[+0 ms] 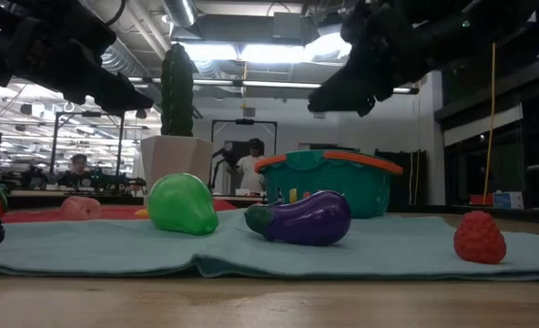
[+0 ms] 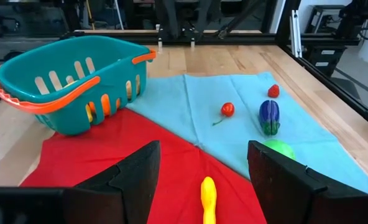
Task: Pick and placing Produce into tupperware
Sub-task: Put the yellow corn into the blue basket
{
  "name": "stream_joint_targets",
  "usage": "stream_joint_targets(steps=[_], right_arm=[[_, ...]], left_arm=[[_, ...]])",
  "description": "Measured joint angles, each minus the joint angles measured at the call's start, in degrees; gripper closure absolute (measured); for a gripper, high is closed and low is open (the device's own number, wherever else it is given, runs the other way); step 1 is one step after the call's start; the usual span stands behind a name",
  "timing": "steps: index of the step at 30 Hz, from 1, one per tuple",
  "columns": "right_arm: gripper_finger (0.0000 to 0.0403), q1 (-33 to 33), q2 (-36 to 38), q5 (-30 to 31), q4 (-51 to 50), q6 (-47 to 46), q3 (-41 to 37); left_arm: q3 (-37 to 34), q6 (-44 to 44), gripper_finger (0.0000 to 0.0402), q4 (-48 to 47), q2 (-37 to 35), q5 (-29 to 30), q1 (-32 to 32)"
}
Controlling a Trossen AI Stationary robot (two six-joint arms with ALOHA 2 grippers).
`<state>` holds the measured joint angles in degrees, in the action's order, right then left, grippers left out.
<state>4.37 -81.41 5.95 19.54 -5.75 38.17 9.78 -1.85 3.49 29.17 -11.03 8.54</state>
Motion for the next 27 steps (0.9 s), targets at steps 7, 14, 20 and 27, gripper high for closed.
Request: stream_joint_targets(steps=[7, 14, 20, 27], right_arm=[[0.0253, 1.61, 0.02, -0.02, 2.06, 0.28, 0.02], [0.0253, 1.05, 0.02, 0.29, 2.03, 3.82, 0.01], [0.0253, -1.62, 0.02, 2.13, 2.13, 4.72, 0.02], [0.0253, -3.74, 0.02, 2.08, 2.11, 3.2, 0.02]], left_arm=[[0.14, 1.16, 0.0171, -0.45, 2.5, 1.98, -3.9], [3.73, 1.77, 0.0171, -0.46, 9.96, 13.2, -9.38], [9.33, 1.75, 0.0171, -0.47, 18.69, 16.31, -10.23], [18.92, 1.36, 0.0171, -9.31, 29.33, 16.34, -10.19]])
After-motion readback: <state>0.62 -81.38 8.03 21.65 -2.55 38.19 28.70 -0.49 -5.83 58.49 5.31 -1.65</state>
